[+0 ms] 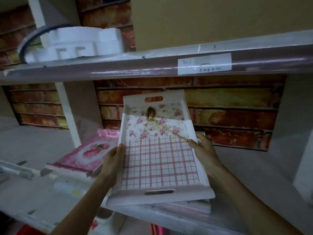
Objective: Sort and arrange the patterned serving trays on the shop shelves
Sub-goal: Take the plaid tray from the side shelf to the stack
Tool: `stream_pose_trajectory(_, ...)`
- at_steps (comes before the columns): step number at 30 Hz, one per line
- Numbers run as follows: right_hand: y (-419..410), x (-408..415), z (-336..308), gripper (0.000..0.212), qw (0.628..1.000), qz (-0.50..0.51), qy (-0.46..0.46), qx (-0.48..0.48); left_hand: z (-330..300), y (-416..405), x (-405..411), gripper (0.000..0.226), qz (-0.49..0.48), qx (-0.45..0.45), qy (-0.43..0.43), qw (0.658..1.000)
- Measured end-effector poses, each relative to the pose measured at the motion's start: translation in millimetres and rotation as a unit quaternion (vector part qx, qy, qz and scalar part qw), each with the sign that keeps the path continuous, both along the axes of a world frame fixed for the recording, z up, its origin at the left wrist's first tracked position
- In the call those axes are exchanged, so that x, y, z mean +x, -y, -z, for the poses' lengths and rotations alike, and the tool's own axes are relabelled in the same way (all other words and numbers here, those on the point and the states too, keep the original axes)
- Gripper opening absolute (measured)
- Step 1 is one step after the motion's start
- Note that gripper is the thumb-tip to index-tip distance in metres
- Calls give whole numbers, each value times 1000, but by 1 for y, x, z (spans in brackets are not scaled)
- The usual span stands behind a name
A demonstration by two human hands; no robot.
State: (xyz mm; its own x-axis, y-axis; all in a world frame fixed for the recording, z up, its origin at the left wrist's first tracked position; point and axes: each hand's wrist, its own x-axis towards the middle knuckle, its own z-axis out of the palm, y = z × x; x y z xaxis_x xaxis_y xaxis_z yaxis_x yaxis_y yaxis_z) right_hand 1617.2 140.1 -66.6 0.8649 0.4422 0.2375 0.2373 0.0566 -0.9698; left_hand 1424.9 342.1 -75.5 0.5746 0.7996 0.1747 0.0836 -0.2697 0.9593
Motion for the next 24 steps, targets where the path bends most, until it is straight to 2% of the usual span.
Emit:
stream_pose_trajectory(4, -4, 12, 6, 29, 997, 77, 13, -15, 3, -27, 32, 26, 119, 33, -11, 992)
stream_pose_trajectory(6, -3, 17, 12, 29, 993, 112, 24, -41, 6, -37, 48, 27, 149, 70, -34, 986)
stream_pose_trajectory(8, 0, 21, 19, 28, 986, 147, 32, -65, 12, -41, 62, 23, 146, 103, -53, 983)
stream_pose_trajectory(13, 7, 27, 36, 24, 968, 201, 63, -137, 37, -43, 85, 21, 138, 122, -90, 979)
stream_pose_trajectory(24, 0, 20, 54, 23, 948, 227, 64, -214, 48, -56, 87, 28, 157, 165, -140, 964)
